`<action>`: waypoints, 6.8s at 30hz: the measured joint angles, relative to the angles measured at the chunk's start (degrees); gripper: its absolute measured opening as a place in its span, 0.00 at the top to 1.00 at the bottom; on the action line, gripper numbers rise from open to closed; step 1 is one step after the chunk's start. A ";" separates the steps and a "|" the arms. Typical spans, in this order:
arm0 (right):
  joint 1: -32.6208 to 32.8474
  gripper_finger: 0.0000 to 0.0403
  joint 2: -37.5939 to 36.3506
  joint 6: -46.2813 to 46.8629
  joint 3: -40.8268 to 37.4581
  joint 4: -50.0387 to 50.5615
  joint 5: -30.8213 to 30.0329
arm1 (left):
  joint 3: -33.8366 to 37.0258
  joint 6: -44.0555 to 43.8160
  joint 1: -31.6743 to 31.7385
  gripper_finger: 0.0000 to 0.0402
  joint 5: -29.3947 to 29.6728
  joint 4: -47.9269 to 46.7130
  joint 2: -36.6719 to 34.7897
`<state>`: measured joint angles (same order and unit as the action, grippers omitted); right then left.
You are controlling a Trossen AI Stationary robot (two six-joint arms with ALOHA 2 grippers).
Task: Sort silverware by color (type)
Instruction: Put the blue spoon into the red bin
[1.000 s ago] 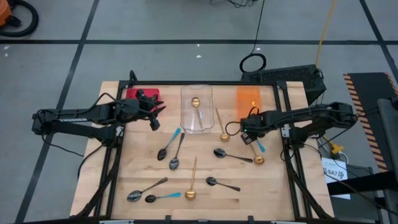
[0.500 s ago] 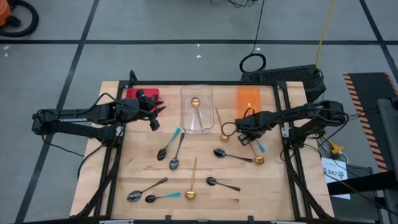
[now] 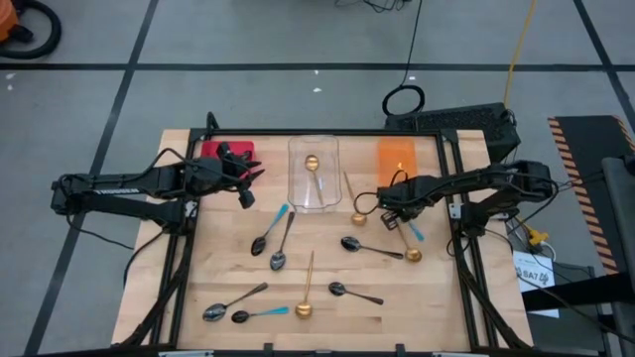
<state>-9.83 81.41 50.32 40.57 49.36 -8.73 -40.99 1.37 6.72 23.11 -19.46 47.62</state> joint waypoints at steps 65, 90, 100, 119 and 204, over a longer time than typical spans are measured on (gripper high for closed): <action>8.70 1.00 6.60 -54.55 0.25 -122.20 -10.96 | -0.04 5.66 -4.22 0.72 -11.08 57.81 31.93; 8.72 1.00 6.60 -54.01 0.25 -123.73 -10.79 | -8.53 7.52 -3.96 0.73 -3.32 55.55 39.45; 8.72 0.99 6.60 -53.62 0.25 -123.91 -10.98 | -8.55 7.60 -3.78 0.97 -3.45 54.75 39.45; 8.35 0.77 6.50 -50.99 0.29 -119.95 -10.34 | -8.52 2.51 -3.86 0.98 -10.01 50.93 36.35; -34.81 0.86 -10.01 -95.85 0.29 -96.39 -0.01 | -30.64 6.15 61.07 0.98 -41.03 -70.25 36.48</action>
<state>-44.64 71.40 -45.53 40.86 -47.03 -8.73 -71.64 7.51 67.79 -17.92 -89.71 84.10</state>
